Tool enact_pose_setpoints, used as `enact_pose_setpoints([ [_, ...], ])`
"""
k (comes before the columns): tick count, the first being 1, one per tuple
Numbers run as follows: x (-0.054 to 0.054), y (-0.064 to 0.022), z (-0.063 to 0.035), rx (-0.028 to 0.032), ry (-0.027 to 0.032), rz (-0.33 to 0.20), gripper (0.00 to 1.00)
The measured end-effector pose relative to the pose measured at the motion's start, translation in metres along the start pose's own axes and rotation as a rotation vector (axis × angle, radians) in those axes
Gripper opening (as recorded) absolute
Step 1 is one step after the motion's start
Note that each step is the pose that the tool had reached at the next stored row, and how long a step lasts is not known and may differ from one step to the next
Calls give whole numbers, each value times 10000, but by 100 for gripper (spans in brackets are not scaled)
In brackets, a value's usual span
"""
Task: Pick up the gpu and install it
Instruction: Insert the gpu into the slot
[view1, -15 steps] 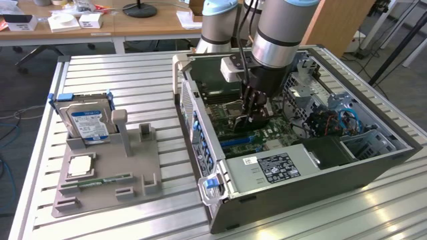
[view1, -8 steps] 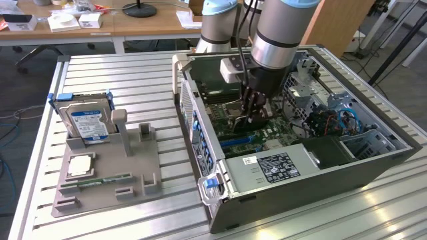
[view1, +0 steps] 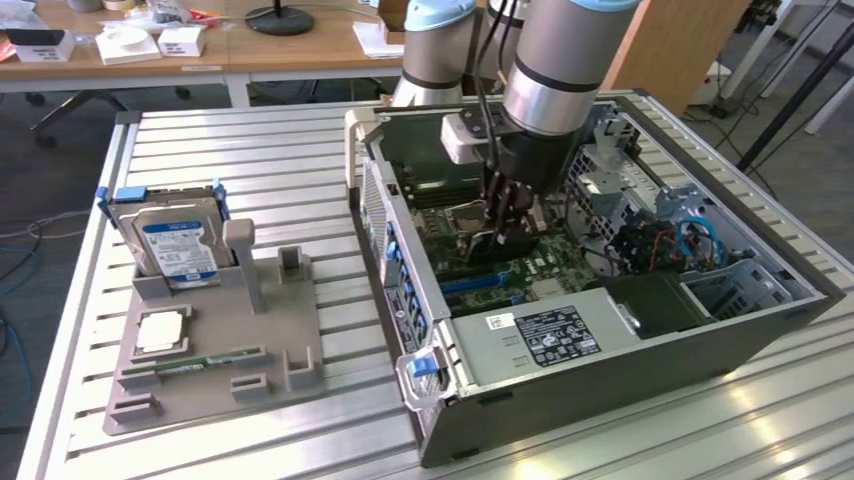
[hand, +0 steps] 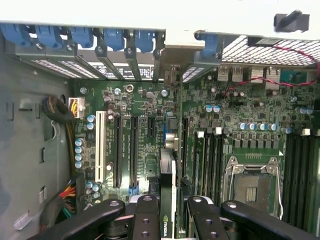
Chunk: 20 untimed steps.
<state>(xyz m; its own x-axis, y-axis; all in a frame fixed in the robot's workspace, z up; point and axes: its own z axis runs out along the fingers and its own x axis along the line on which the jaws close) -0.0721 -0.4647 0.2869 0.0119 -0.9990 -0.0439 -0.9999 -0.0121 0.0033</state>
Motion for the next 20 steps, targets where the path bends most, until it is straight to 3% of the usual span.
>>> enact_pose_setpoints([
  [3,-1,-1,-32,0,-1,-2,26],
  [20,27,-45,-15,4,1,128,26],
])
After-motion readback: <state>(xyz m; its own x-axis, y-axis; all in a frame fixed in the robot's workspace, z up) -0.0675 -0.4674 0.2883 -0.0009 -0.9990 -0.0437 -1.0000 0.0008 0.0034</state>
